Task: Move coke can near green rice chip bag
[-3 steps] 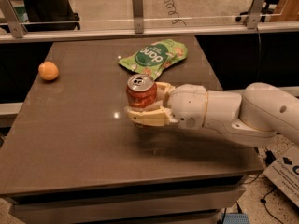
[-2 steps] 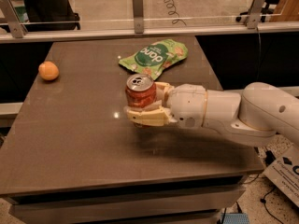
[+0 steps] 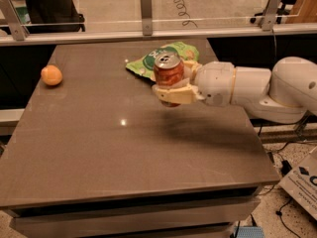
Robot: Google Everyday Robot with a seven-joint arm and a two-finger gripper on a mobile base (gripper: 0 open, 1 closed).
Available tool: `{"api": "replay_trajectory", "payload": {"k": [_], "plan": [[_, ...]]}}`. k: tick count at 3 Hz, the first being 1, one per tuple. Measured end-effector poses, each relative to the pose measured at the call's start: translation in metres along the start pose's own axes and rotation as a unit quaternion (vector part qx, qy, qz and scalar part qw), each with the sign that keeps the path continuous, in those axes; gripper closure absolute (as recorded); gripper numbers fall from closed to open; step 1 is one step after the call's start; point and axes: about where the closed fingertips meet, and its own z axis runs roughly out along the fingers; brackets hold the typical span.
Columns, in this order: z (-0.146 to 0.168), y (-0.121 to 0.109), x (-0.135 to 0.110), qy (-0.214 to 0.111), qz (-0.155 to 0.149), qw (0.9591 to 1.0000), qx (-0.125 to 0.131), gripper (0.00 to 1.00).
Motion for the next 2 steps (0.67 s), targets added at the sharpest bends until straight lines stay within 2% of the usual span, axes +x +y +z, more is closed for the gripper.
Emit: {"api": "replay_trajectory", "payload": {"k": [1,2], "plan": [[-0.021,-0.058,0.007,0.007,-0.01,0.9993,0.036,1.0],[-0.035,-0.103,0.025,0.004,-0.007,0.9975,0.07,1.0]]}}
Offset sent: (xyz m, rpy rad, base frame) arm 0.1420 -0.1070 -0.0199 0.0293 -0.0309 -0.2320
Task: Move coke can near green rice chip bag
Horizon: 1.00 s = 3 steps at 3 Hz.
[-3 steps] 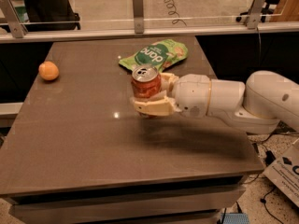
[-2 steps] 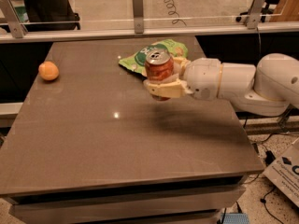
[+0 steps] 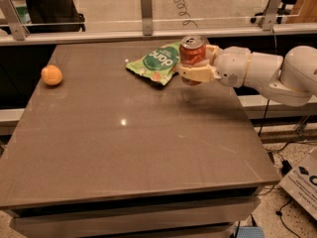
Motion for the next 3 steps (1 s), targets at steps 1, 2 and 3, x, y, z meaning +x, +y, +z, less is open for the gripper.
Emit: {"api": "replay_trajectory", "payload": {"k": [1,2,3], "plan": [[0.008,-0.026,0.025,0.001,0.005,0.9998,0.017,1.0],[0.021,-0.045,0.045,0.004,0.009,0.9996,0.025,1.0],[0.032,-0.057,0.06,0.01,0.011,0.9995,0.027,1.0]]}}
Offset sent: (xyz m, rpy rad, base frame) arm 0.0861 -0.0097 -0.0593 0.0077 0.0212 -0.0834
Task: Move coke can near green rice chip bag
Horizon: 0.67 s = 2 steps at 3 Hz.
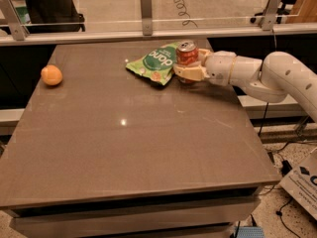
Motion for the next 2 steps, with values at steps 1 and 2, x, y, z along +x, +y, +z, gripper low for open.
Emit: {"api": "replay_trajectory", "payload": {"k": [1,2], "plan": [[0.0044,-0.0058,0.0091,0.009,0.003,1.0,0.002,0.82],[0.0042,-0.0062,0.0069,0.009,0.003,1.0,0.002,0.6]]}}
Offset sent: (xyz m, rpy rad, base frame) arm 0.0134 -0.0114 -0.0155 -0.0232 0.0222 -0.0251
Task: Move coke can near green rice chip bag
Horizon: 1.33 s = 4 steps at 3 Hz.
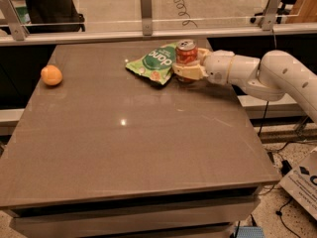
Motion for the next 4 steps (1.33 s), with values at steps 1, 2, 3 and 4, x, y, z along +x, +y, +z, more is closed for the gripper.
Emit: {"api": "replay_trajectory", "payload": {"k": [1,2,3,4], "plan": [[0.0,-0.0001,-0.0004,0.0,0.0,1.0,0.0,0.36],[0.0,-0.0005,0.0015,0.001,0.002,1.0,0.0,0.13],[-0.0006,-0.0012,0.0069,0.006,0.006,1.0,0.001,0.0],[-0.0023,-0.0026,0.0069,0.007,0.006,1.0,0.003,0.0]]}}
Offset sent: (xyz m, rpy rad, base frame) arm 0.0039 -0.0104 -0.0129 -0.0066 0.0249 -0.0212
